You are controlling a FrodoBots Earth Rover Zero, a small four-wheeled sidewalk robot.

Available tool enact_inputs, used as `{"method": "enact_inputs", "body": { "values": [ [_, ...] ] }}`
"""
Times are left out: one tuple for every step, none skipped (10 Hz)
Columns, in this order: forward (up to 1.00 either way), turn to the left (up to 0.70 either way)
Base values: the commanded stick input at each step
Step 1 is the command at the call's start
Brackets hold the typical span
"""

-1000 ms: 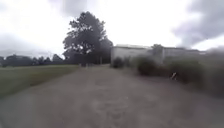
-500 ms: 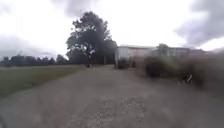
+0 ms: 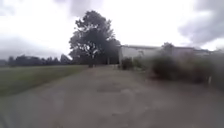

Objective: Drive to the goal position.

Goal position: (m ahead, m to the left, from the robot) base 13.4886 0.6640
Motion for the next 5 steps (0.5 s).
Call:
{"method": "enact_inputs", "body": {
  "values": [
    [1.00,-0.02],
    [1.00,-0.10],
    [1.00,-0.18],
    [1.00,-0.25],
    [1.00,-0.27]
  ]
}}
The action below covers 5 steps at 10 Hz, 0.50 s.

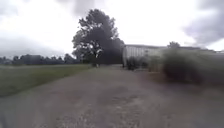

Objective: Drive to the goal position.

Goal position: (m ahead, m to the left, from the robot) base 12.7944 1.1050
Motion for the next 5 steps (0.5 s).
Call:
{"method": "enact_inputs", "body": {
  "values": [
    [1.00,-0.27],
    [1.00,-0.27],
    [1.00,-0.27],
    [1.00,-0.27],
    [1.00,-0.27]
  ]
}}
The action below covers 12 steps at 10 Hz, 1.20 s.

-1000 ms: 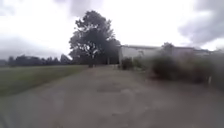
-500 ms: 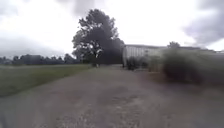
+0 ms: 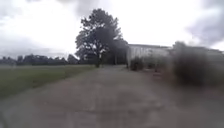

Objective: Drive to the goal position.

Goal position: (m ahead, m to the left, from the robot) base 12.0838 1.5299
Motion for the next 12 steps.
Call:
{"method": "enact_inputs", "body": {
  "values": [
    [1.00,-0.27],
    [1.00,-0.27],
    [1.00,-0.27],
    [1.00,-0.27],
    [1.00,-0.27],
    [1.00,-0.27],
    [1.00,-0.27],
    [1.00,0.00],
    [1.00,0.00],
    [1.00,0.00],
    [1.00,0.00],
    [1.00,0.00]
  ]
}}
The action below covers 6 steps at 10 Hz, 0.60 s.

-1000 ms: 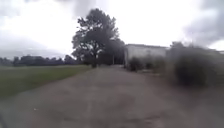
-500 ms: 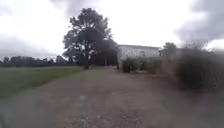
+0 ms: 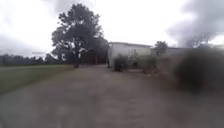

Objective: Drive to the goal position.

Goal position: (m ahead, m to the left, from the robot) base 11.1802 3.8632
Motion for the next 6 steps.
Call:
{"method": "enact_inputs", "body": {
  "values": [
    [1.00,0.00],
    [1.00,0.00],
    [1.00,0.00],
    [1.00,0.00],
    [1.00,0.00],
    [1.00,0.00]
  ]
}}
